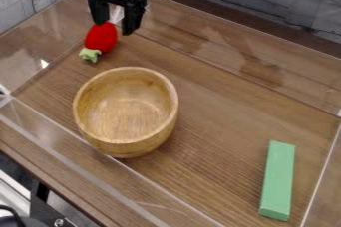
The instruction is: Move the red fruit to the right side of the table
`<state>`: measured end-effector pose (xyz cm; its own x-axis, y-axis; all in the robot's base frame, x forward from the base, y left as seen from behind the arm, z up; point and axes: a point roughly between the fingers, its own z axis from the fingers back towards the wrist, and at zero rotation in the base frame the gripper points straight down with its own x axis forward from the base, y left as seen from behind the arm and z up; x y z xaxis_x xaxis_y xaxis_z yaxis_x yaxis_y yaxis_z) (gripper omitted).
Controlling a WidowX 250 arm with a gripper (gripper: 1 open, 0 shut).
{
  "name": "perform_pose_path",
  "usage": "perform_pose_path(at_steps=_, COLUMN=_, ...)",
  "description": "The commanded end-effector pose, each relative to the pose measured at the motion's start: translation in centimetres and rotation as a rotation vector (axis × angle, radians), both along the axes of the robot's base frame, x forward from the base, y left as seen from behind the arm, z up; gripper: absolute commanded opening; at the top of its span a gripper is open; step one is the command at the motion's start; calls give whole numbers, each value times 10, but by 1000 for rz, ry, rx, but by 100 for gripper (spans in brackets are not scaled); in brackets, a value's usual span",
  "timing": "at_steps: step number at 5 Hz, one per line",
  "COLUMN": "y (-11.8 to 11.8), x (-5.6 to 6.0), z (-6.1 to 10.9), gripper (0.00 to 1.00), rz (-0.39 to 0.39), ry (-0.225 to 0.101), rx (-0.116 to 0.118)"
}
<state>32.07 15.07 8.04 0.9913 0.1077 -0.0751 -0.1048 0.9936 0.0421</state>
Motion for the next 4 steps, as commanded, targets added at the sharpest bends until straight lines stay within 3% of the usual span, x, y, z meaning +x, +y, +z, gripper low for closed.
perform_pose_path(at_steps=1, y=14, x=10, z=12, gripper=100, rz=1, ry=-64, rx=32)
perform_pose_path(at_steps=4, y=30, x=23, z=-1, gripper=100, rz=43, ry=-102, rx=59)
